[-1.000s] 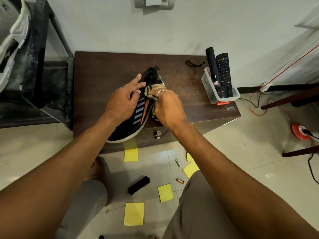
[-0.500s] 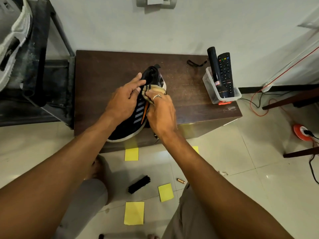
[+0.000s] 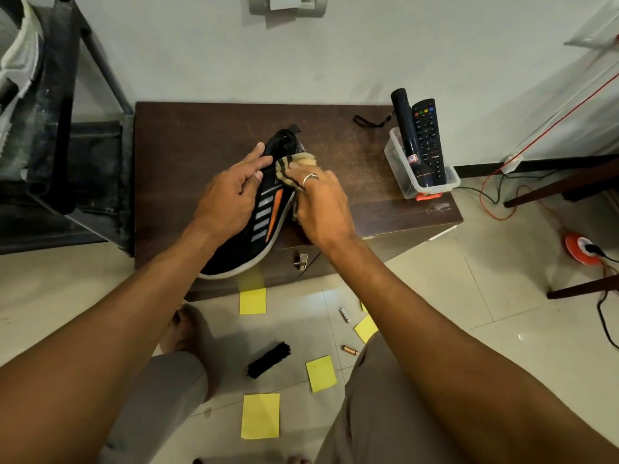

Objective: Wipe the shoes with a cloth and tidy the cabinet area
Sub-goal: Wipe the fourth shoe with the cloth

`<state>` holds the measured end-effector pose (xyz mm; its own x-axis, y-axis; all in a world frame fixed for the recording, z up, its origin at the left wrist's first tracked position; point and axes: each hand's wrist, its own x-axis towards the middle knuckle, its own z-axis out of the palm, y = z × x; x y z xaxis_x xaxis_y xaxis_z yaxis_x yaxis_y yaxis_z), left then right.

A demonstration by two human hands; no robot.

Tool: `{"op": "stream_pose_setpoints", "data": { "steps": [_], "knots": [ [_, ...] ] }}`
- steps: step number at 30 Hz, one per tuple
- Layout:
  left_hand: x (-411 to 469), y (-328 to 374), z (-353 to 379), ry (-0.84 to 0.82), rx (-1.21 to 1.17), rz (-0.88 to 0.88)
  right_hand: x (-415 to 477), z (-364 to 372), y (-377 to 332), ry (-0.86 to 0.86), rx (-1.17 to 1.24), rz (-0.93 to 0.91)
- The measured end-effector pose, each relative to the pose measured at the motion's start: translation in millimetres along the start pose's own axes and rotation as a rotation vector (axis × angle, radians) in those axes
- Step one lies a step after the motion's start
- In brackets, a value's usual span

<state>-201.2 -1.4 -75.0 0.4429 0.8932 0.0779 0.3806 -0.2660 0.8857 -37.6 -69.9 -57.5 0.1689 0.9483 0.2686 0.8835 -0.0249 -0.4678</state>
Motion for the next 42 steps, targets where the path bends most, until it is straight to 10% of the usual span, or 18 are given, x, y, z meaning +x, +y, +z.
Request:
{"op": "stream_pose_setpoints", "data": {
  "steps": [12,20,42],
  "knots": [
    [-2,5,4,0.033,0.2,0.05,10,-42,-7,-0.445,0.222,0.14],
    [15,33,-19,-0.111,0.412,-0.077,-2,-37,19,0.012,0.596,0.575],
    [15,10,-11,-0.245,0.562,0.057,-20,-4,-5,0.128,0.413,0.257]
  ]
}}
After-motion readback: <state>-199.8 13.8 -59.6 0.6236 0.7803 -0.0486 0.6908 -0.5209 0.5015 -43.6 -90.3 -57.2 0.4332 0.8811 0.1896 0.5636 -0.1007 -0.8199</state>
